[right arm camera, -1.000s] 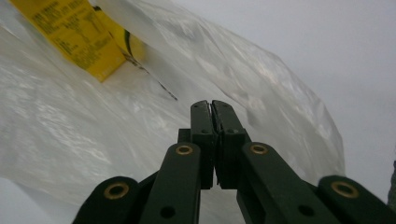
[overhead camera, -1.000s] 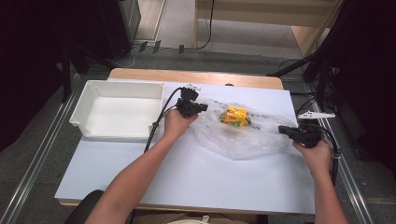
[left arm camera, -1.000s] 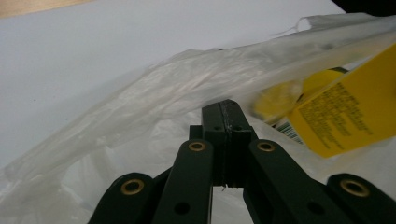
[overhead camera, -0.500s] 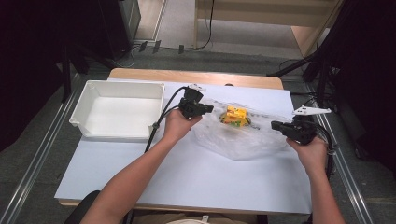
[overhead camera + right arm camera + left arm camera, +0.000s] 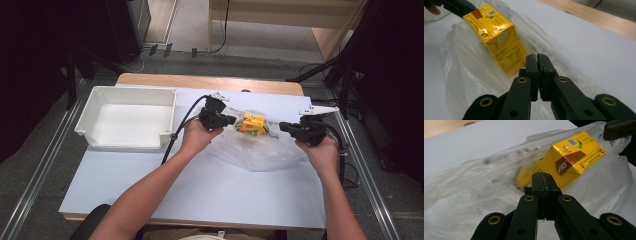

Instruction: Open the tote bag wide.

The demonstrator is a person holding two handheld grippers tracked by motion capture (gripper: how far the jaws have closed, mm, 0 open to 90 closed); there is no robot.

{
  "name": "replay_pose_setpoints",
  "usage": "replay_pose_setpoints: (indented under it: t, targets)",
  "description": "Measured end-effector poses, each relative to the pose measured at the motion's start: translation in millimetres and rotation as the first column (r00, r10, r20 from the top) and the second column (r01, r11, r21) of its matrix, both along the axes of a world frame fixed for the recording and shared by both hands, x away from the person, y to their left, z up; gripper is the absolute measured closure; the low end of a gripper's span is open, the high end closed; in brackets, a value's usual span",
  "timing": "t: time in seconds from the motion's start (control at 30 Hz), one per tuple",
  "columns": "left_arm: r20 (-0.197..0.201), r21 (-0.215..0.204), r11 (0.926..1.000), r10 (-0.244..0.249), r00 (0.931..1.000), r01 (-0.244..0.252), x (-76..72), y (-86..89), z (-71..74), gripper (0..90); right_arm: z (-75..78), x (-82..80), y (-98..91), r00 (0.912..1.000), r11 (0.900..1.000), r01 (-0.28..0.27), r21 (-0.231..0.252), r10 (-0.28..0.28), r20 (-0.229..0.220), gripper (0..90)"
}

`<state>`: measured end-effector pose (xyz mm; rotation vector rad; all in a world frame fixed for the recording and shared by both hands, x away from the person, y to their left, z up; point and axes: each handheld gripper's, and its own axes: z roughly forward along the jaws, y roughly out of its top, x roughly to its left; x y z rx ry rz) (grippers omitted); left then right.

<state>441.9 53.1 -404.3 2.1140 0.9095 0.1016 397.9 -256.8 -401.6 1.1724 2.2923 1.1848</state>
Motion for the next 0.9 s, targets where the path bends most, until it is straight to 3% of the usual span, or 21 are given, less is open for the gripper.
replay_pose_setpoints:
  t: [0.07,0.17,0.23,0.3,0.53,0.9]
  targets:
    - [-0.013,0.005,1.0000,0.002,0.9999,-0.002,2.2,-1.4,-4.2,90.0,0.4,5.8,1.1,0.9995,0.9999,0.003,0.013,-0.003,0.031,88.8]
    - [-0.028,0.004,1.0000,0.007,0.9996,-0.007,4.0,-3.7,-10.5,90.0,0.8,18.9,1.4,0.9998,0.9996,0.020,0.021,-0.020,0.002,88.9]
    - [-0.033,0.008,0.9999,0.007,0.9994,-0.007,3.9,-4.8,-14.0,90.0,-1.3,24.3,2.4,0.9995,0.9994,0.015,0.031,-0.016,0.026,88.8]
    - [-0.043,0.009,1.0000,0.004,0.9991,-0.003,3.6,-5.9,-17.8,90.0,-4.4,32.4,3.7,0.9998,0.9998,0.017,0.013,-0.017,-0.011,88.8]
    - [-0.061,0.008,1.0000,-0.005,0.9981,0.005,-1.1,-6.8,-26.0,90.0,-17.6,44.4,16.1,0.9995,1.0000,-0.002,0.010,0.002,-0.030,88.8]
    - [-0.086,0.001,0.9996,-0.026,0.9960,0.026,-13.1,-8.8,-38.0,90.0,-48.9,58.5,28.1,0.9949,0.9998,-0.016,-0.013,0.015,-0.100,88.9]
